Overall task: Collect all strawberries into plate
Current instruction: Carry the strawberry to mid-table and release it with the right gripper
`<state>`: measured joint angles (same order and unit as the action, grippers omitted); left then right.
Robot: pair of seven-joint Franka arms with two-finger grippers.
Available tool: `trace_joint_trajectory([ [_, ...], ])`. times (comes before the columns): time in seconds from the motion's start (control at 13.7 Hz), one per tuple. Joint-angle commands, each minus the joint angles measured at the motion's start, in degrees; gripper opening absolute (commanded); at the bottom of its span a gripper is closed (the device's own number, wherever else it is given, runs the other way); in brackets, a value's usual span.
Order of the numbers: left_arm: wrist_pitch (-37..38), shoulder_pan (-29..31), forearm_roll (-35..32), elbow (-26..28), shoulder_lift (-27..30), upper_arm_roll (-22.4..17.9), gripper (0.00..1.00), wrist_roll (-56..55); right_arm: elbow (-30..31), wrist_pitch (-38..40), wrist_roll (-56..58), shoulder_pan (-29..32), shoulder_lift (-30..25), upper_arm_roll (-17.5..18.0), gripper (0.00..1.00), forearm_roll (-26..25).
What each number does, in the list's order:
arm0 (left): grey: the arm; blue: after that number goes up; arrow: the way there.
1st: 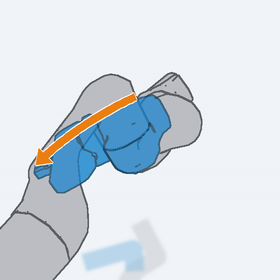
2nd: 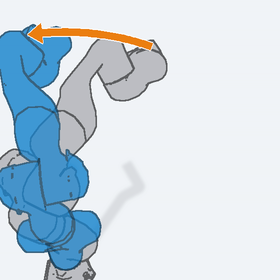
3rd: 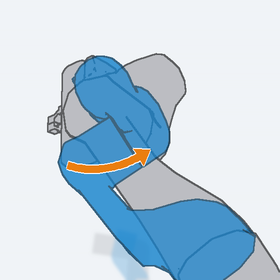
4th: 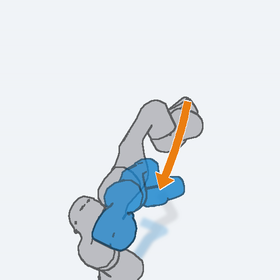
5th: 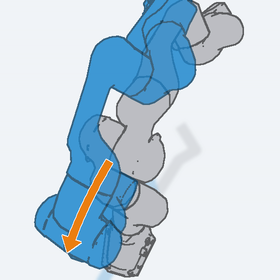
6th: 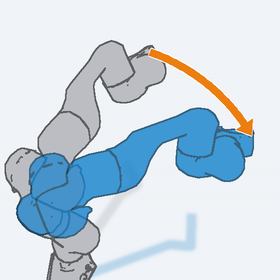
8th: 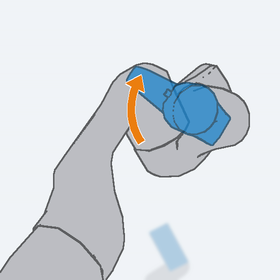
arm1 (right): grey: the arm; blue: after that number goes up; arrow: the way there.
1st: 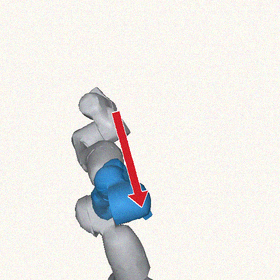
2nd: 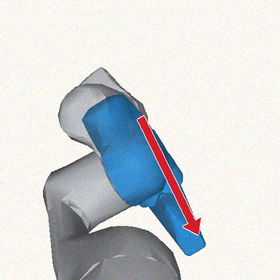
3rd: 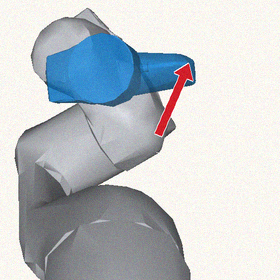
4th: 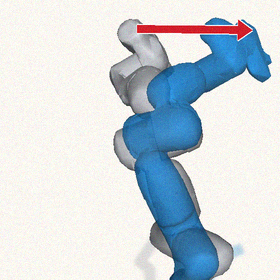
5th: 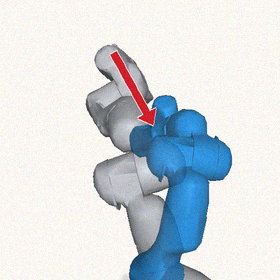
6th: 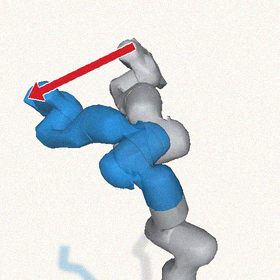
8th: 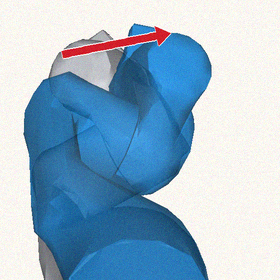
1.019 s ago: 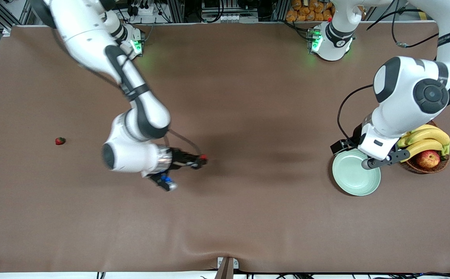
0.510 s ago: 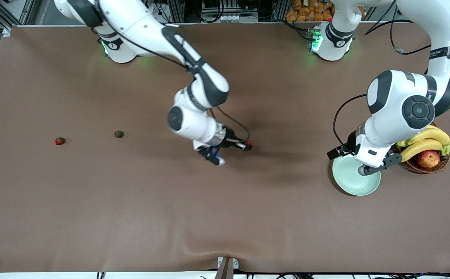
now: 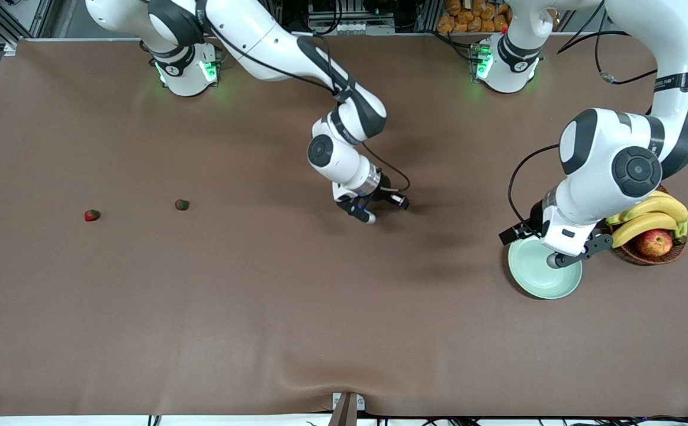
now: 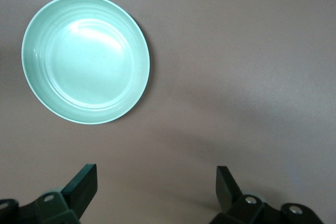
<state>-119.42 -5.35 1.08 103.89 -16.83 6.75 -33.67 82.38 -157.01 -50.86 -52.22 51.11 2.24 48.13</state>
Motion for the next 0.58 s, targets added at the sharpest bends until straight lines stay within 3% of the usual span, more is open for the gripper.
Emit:
trace_joint_trajectory([
  [0.0,-1.61,0.16,-0.21,1.49,0.31,0.10,1.00,-0.96,-1.08,-0.40,-1.96,-1.39,0.21,-0.83,0.67,0.65],
  [0.07,-1.78,0.16,-0.21,1.66,0.31,0.19,1.00,-0.96,-1.08,-0.40,-1.96,-1.39,0.21,-0.83,0.81,0.38],
  [0.15,-1.79,0.16,-0.21,1.67,0.31,0.10,1.00,-0.96,-1.00,-0.40,-1.96,-1.74,0.21,-1.01,0.86,0.29],
  [0.51,-1.87,0.08,-0.21,1.93,0.22,0.19,1.00,-0.96,-0.91,0.12,-1.61,-1.05,-0.31,-1.88,0.86,0.12],
])
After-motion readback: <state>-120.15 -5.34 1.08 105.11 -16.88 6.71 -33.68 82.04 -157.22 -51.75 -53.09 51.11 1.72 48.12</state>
